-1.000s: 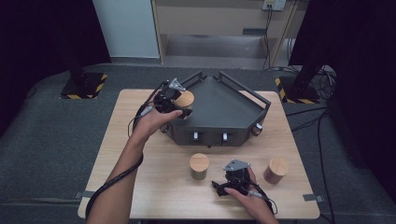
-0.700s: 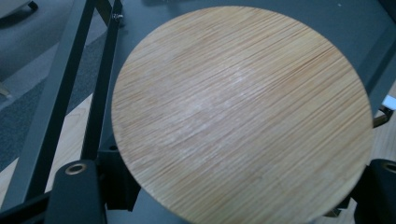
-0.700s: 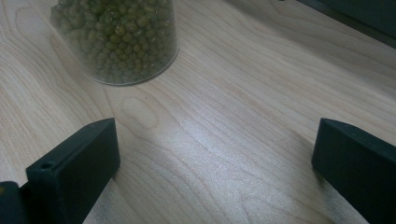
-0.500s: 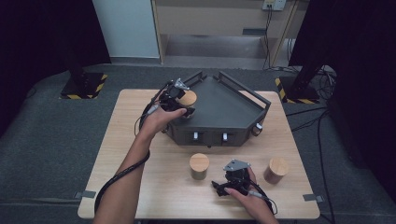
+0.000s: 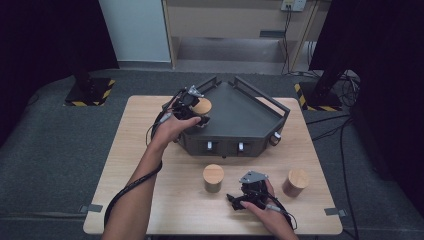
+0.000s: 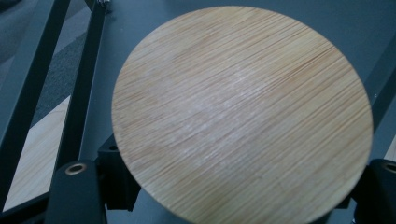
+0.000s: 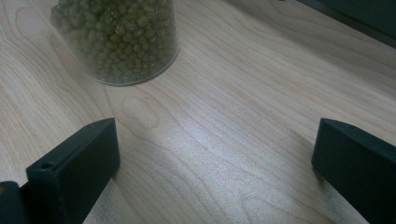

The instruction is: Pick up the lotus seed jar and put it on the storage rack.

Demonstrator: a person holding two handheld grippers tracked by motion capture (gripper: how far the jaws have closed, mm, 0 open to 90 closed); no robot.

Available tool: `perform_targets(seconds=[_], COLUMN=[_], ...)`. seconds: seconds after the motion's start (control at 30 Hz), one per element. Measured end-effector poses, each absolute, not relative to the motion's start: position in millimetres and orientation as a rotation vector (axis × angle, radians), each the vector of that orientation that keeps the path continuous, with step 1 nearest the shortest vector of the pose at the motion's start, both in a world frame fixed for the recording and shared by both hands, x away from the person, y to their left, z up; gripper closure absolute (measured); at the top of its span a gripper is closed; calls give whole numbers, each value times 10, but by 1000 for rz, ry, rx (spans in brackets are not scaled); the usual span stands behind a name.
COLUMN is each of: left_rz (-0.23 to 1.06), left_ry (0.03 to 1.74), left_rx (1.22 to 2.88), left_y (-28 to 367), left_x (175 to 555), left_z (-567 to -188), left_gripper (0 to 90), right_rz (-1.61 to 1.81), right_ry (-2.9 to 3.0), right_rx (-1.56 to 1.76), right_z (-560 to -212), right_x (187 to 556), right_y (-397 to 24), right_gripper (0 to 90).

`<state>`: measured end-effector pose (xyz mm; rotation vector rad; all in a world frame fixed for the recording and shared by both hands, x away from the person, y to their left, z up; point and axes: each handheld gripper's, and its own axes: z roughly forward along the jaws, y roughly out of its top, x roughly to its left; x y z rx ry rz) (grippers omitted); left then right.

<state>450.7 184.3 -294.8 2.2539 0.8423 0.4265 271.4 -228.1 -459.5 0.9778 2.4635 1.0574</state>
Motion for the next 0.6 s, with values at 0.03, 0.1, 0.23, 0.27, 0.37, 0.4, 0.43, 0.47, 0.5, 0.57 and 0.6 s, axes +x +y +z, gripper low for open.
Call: perform_targets(seconds=[0.03,0.1,0.23,0.27,0.37,0.4,0.43,0.47,0.5,0.57,0.6], left_rz=[419,419,413,411,402,396,389,382,382,381,378], left_ry=[843,843,848,849,851,852,855,859,854,853,855], left_rx=[2255,2256,2252,2251,2251,2252,2251,2249,2252,2253,2252], left_y=[1840,1835,1843,1845,1851,1856,1864,1870,1869,1870,1874], left_x=[4517,4519,4527,4531,4547,4559,4569,4580,4586,4588,4593], left_z=[-2959,-2962,-2968,-2969,-2967,-2964,-2964,-2965,-2962,-2962,-2962], left_gripper=[244,244,244,244,243,243,244,243,243,243,243], right_rz=[1057,1057,1057,1057,1058,1058,1057,1057,1057,1057,1058], right_ry=[2463,2463,2463,2463,2463,2463,2463,2463,2463,2463,2464], right_rx=[978,978,978,978,980,980,980,980,980,980,980], right_z=[-4595,-4595,-4595,-4595,-4594,-4594,-4594,-4594,-4594,-4594,-4594], right_x=[2714,2714,2714,2714,2714,2714,2714,2714,2714,2714,2714], right_y=[-2281,-2281,-2281,-2281,-2281,-2281,-2280,-2280,-2280,-2280,-2281], right_gripper=[11,11,12,12,12,12,11,12,12,11,11])
